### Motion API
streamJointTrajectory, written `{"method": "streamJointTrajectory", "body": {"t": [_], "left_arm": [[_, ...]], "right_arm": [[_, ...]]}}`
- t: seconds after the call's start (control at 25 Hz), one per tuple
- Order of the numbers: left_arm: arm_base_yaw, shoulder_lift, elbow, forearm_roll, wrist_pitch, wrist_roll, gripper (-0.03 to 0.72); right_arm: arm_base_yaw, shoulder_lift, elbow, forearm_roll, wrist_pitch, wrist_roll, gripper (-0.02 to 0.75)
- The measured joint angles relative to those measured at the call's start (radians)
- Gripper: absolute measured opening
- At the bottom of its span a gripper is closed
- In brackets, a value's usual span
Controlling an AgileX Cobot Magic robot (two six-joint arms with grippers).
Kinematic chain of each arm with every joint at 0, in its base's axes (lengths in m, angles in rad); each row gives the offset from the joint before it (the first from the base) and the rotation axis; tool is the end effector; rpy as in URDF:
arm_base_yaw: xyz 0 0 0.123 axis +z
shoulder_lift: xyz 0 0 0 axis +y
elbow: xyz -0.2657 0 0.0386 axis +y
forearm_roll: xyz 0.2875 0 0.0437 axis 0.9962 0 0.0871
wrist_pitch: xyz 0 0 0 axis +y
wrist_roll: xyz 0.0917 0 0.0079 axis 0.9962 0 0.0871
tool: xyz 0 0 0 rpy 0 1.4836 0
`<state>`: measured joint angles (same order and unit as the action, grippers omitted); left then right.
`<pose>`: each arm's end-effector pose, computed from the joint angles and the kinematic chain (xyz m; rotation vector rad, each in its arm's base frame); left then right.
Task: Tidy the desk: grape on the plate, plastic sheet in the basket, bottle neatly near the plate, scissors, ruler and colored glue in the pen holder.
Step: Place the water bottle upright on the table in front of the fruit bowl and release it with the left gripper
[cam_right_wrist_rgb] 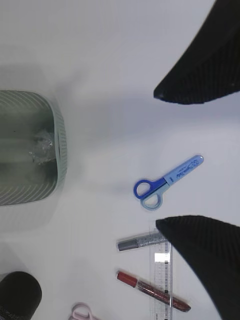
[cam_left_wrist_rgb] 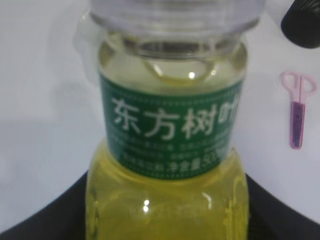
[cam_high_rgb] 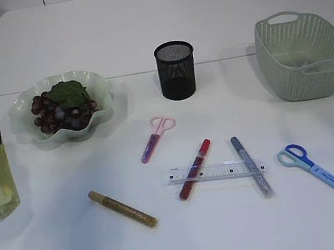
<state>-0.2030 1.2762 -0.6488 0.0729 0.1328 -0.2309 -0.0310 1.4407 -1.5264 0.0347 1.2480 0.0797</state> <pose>0.2843 -0.0576 0.1976 0.0447 2.2494 -0.1843 0.3301 -0.0072 0.3786 0.1499 2.6420 0.0635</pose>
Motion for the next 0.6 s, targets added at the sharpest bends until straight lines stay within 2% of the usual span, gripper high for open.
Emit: {"method": "streamJointTrajectory", "body": {"t": [0.24, 0.6], "left_arm": [[0.0, 0.047, 0.0, 0.053, -0.167, 0.0, 0.435], [0.0, 0.247, 0.0, 0.064, -0.45, 0.0, 0.435]], "right_arm": [[0.0, -0.045, 0.08, 0.016, 0.0, 0.0, 0.542], [0.0, -0.132, 0.182, 0.016, 0.002, 0.0, 0.543]]}}
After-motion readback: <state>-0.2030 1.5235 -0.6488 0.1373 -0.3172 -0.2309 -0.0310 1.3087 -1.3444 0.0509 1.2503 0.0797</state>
